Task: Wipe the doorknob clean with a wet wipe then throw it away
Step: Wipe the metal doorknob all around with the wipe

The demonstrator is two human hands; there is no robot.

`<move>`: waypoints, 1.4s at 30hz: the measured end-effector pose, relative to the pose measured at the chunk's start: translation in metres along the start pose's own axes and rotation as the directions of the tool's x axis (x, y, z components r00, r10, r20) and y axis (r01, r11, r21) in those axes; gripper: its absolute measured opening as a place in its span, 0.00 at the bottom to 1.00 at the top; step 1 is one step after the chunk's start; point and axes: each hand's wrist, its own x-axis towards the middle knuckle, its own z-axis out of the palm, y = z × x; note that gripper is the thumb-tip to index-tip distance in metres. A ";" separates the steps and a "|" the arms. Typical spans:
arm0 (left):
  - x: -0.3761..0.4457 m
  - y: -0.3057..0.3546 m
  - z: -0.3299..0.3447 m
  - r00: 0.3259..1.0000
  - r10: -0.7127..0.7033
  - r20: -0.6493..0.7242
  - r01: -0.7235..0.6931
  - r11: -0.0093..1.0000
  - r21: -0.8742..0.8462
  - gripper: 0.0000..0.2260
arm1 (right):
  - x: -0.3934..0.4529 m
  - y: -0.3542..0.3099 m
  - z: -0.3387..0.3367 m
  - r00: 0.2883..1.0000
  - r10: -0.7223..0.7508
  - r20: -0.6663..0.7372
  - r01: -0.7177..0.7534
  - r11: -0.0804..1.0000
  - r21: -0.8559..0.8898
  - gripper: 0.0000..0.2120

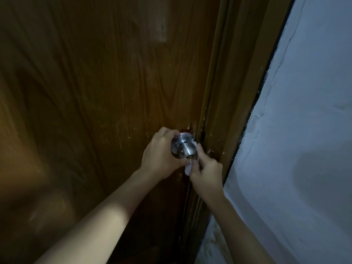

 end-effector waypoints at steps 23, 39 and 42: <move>0.002 -0.002 0.003 1.000 -0.020 0.015 0.021 1.000 -0.012 0.32 | -0.002 -0.019 0.001 0.772 0.540 0.336 -0.555 0.315 0.770 0.13; 0.000 -0.007 0.006 0.999 0.028 -0.034 -0.028 1.000 -0.014 0.32 | -0.007 -0.017 0.002 0.967 0.236 -0.091 -0.211 0.952 0.222 0.20; -0.001 -0.006 0.006 0.999 0.030 -0.034 -0.031 0.999 -0.023 0.31 | -0.016 -0.015 -0.004 0.972 0.221 -0.080 -0.203 0.961 0.187 0.20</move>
